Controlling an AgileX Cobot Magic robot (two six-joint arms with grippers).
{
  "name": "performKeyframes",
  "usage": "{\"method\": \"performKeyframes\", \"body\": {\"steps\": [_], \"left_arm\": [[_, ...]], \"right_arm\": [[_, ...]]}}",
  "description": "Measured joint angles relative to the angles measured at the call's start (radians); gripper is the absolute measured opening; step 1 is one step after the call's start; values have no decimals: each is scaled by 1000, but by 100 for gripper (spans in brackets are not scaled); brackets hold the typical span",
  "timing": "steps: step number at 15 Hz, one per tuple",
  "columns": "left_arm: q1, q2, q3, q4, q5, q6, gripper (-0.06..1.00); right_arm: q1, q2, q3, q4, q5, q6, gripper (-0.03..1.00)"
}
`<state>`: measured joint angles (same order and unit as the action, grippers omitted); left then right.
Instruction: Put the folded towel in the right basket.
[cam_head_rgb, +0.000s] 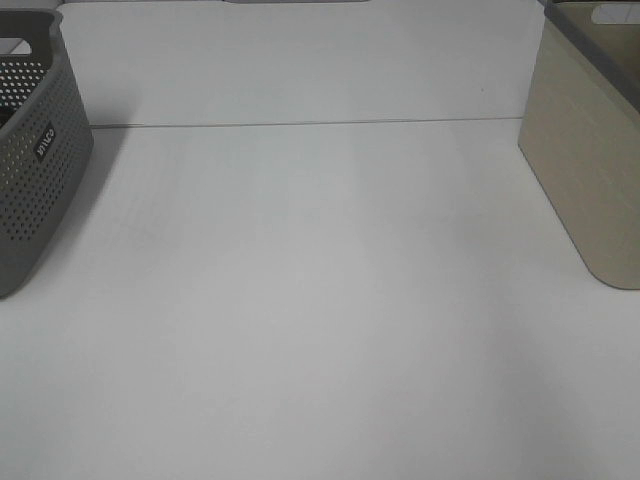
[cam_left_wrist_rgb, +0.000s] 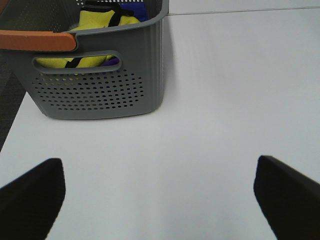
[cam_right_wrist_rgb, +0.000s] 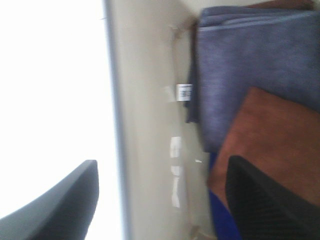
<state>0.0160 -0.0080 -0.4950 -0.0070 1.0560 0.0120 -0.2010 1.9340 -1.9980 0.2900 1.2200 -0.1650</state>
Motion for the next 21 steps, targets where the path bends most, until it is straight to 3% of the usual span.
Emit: {"method": "performKeyframes", "body": {"steps": [5,9,10,14,18,21], "left_arm": [[0,0,0,0,0,0,97],[0,0,0,0,0,0,97],[0,0,0,0,0,0,97],[0,0,0,0,0,0,97],[0,0,0,0,0,0,97],[0,0,0,0,0,0,97]], "right_arm": [[196,-109,17,-39,0,3,68],[213,-275,207,-77,-1,20,68],[213,-409,389,-113,-1,21,68],[213,-702,787,-129,-1,21,68],[213,-1014,1123,-136,-1,21,68],[213,-1216,1274,-157,1,21,68]]}}
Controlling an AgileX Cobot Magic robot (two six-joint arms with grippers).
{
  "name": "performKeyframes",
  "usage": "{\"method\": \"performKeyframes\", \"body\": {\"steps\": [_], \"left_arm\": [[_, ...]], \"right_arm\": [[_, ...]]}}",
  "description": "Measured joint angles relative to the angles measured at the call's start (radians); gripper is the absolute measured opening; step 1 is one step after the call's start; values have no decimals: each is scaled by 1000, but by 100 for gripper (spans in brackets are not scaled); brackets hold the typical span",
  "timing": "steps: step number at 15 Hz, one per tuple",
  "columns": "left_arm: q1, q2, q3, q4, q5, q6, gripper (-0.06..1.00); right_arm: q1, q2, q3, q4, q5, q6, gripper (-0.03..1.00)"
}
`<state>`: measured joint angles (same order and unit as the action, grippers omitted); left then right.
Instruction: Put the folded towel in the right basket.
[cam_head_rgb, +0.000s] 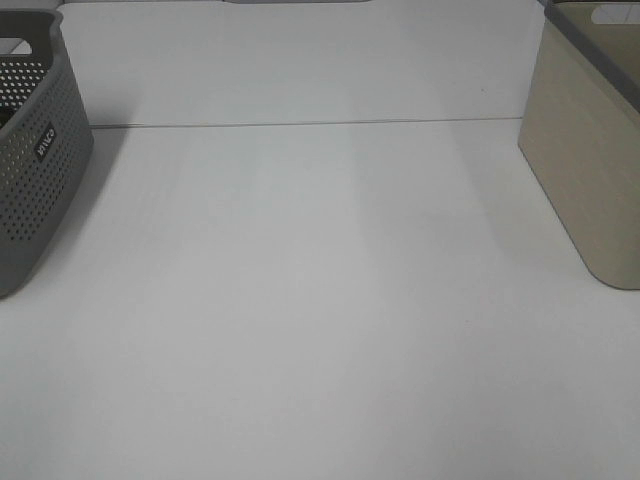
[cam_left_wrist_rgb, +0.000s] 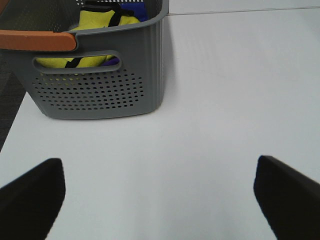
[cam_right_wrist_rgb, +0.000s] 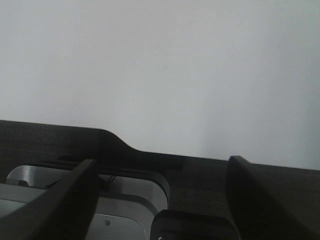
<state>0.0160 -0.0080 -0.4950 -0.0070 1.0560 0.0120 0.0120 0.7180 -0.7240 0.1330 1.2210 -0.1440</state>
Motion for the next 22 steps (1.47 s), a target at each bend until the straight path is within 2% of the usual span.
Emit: {"method": "performKeyframes", "body": {"steps": [5,6,10,15,22], "left_arm": [[0,0,0,0,0,0,97],[0,0,0,0,0,0,97],[0,0,0,0,0,0,97],[0,0,0,0,0,0,97],[0,0,0,0,0,0,97]], "right_arm": [[0,-381,158,-27,2,0,68],[0,-500,166,-49,2,0,68],[0,-665,174,-80,-4,0,68],[0,-725,213,-83,-125,0,68],[0,-725,217,-81,-148,0,68]]}}
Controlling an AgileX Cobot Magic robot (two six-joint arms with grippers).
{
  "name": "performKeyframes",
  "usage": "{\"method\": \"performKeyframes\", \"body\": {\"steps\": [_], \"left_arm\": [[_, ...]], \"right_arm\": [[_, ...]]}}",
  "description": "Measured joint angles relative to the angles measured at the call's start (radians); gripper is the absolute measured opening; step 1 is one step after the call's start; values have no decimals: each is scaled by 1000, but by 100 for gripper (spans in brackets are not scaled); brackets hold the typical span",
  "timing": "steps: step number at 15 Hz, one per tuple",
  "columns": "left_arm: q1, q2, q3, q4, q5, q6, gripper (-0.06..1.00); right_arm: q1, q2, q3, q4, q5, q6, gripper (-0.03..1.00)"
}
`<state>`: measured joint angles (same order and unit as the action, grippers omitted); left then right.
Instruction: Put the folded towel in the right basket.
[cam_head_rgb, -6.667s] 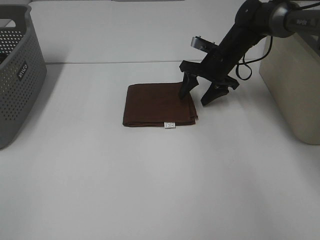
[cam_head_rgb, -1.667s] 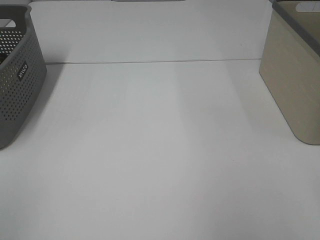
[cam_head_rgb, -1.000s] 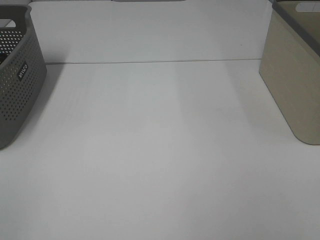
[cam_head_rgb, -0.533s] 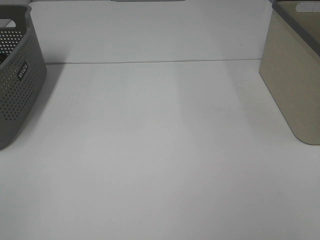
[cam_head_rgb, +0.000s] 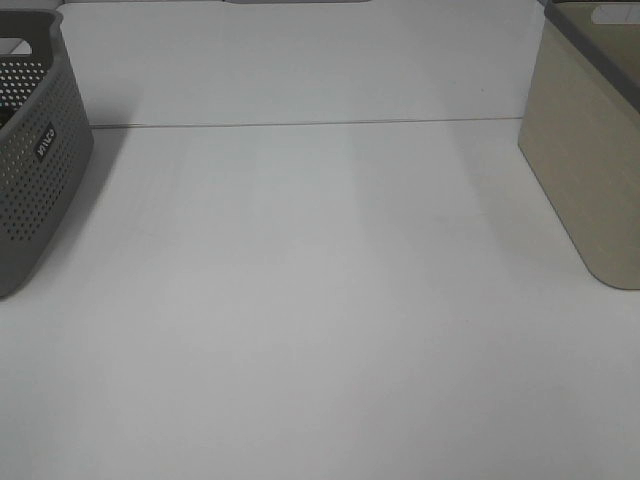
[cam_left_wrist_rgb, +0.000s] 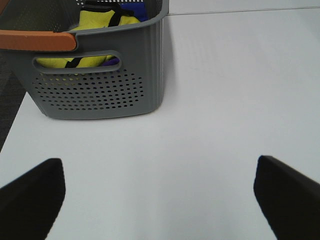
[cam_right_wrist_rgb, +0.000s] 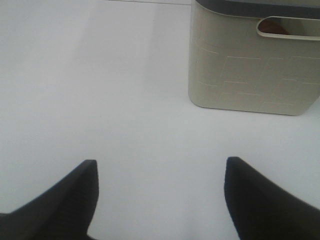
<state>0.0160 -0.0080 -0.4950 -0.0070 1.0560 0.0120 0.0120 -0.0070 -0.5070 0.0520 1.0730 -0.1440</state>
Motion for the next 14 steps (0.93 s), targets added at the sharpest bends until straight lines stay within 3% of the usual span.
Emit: {"method": "performKeyframes", "body": {"steps": [14], "left_arm": [[0,0,0,0,0,0,97]], "right_arm": [[0,0,0,0,0,0,68]]}}
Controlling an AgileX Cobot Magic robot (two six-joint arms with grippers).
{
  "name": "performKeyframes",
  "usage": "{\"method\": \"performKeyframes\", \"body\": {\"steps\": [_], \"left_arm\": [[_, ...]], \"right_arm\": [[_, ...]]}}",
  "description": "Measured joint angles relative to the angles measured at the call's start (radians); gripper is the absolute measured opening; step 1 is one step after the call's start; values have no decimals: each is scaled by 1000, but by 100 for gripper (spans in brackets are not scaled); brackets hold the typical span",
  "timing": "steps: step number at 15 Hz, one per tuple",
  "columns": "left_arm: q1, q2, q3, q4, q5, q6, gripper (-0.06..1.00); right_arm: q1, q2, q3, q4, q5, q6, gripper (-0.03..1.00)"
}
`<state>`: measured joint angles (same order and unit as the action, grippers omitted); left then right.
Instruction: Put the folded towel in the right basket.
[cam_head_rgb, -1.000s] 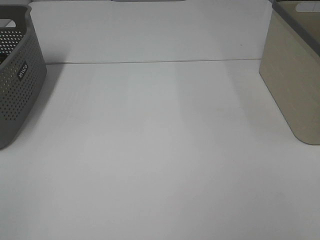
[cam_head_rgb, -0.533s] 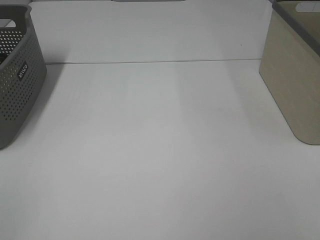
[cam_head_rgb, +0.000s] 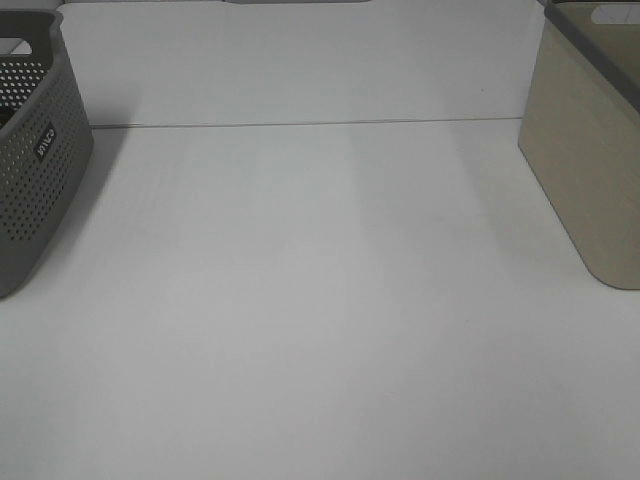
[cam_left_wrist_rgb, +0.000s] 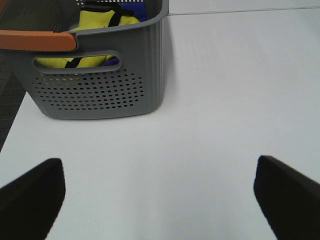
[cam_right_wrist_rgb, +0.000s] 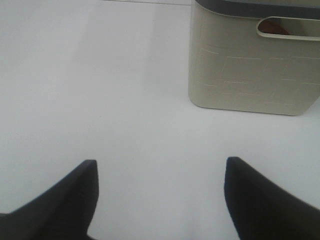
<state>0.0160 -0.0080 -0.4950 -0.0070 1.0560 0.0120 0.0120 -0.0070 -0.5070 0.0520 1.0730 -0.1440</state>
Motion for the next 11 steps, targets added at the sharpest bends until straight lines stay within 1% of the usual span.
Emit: {"method": "performKeyframes", "body": {"steps": [11], "left_arm": [[0,0,0,0,0,0,97]], "right_arm": [[0,0,1,1,0,0,68]]}}
